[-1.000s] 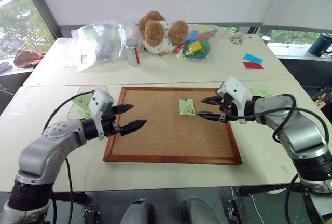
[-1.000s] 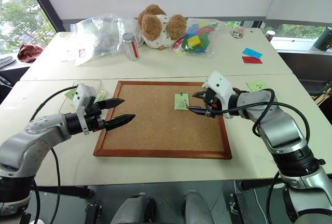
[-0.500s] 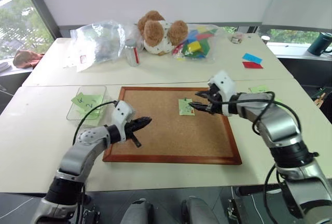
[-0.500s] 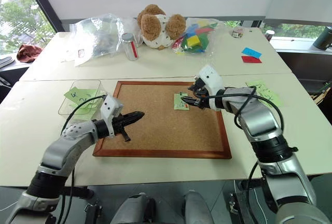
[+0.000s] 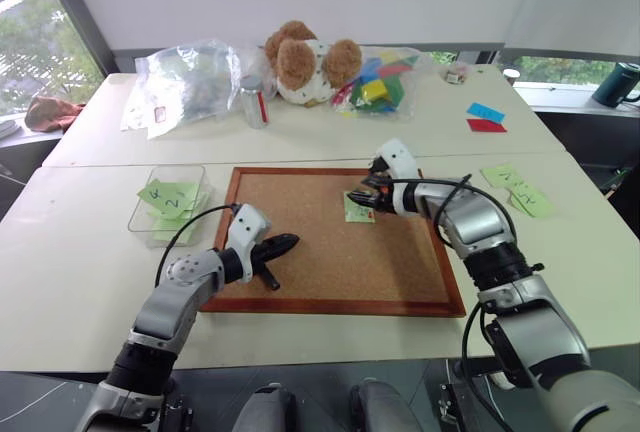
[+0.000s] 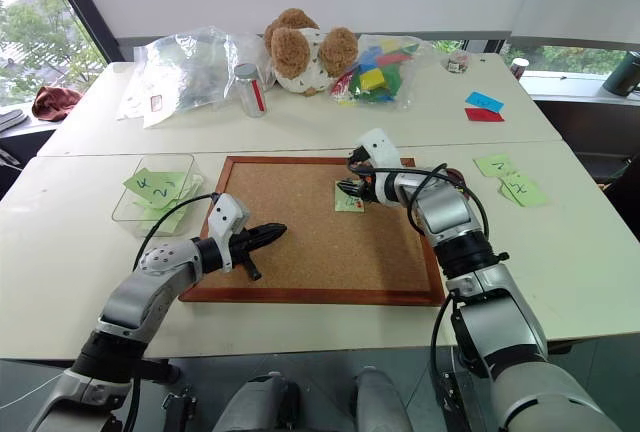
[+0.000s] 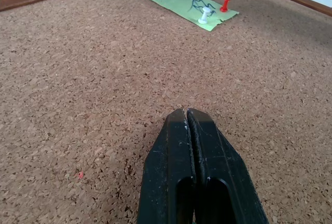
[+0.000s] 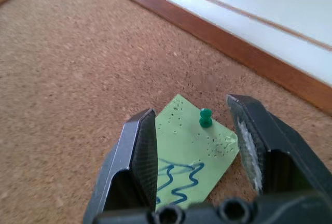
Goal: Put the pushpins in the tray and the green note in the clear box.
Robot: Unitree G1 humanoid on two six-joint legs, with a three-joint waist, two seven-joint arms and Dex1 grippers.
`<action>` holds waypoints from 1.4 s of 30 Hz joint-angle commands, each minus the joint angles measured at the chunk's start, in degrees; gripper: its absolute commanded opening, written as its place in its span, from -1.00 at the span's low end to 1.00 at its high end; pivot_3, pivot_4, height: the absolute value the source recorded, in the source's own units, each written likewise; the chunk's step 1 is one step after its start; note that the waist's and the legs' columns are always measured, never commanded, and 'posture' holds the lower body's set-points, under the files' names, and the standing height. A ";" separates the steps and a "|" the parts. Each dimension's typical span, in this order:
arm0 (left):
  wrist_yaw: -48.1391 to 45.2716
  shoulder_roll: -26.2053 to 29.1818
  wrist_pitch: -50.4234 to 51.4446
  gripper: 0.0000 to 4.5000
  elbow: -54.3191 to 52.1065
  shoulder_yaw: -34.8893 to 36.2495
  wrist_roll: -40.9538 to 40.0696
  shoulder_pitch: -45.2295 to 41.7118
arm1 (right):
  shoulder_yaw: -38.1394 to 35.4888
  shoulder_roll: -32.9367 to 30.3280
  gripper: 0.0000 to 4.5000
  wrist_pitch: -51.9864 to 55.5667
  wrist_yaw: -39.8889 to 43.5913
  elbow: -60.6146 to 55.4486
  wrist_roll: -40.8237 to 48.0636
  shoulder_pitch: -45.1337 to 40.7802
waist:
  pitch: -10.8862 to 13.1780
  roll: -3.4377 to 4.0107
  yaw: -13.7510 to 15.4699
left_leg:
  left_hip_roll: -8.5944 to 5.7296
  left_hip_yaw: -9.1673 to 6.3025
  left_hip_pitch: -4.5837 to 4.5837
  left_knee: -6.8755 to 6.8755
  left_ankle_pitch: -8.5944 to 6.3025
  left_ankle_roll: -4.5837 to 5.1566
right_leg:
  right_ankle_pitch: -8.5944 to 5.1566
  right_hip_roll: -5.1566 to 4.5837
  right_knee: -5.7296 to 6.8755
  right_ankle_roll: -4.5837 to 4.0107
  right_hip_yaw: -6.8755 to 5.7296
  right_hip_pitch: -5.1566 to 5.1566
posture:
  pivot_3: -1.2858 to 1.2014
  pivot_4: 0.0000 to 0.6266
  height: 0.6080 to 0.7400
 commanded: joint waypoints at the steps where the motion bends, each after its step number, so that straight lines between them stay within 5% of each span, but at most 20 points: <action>1: 0.40 0.16 0.19 -0.98 0.00 0.39 0.94 1.19 | -0.97 1.07 0.04 -2.82 0.27 2.60 -0.84 -2.70 | 0.00 0.01 -0.05 | 0.00 0.00 0.00 0.00 0.00 0.00 | 0.00 0.00 0.00 0.00 0.00 0.00 | 0.03 -0.52 1.00; 9: 0.76 0.07 0.16 -0.98 -0.38 0.49 1.25 1.50 | -1.41 1.69 0.04 -5.04 1.15 6.27 -1.57 -3.63 | -0.01 0.02 -0.11 | 0.00 0.00 0.01 -0.01 0.00 0.00 | 0.00 0.00 0.01 0.00 0.00 0.00 | 0.03 -0.52 1.00; 14: 0.88 0.03 0.15 -1.00 -0.34 0.44 1.31 1.74 | -2.12 1.51 -0.99 -5.23 1.42 6.45 -1.59 -4.05 | -0.01 0.02 -0.11 | 0.00 0.00 0.02 -0.01 0.00 0.00 | 0.00 0.00 0.02 0.00 0.00 0.00 | 0.03 -0.52 1.00; 32: 1.24 0.49 0.88 -1.00 1.53 -1.16 3.51 2.21 | -13.41 -4.25 -0.99 6.74 -1.33 -11.66 3.68 -2.87 | -0.07 0.09 0.04 | 0.01 0.00 0.03 -0.03 -0.01 0.02 | 0.00 -0.01 0.03 0.00 0.01 0.01 | 0.03 -0.52 1.00; 42: 0.82 0.25 0.33 -1.00 2.14 -1.29 3.87 1.81 | -16.67 -12.83 -0.99 1.97 -5.16 -0.61 0.15 1.56 | -0.13 0.19 0.00 | 0.01 0.01 0.05 -0.03 -0.01 0.02 | 0.00 -0.01 0.01 0.00 0.02 0.05 | 0.03 -0.52 1.00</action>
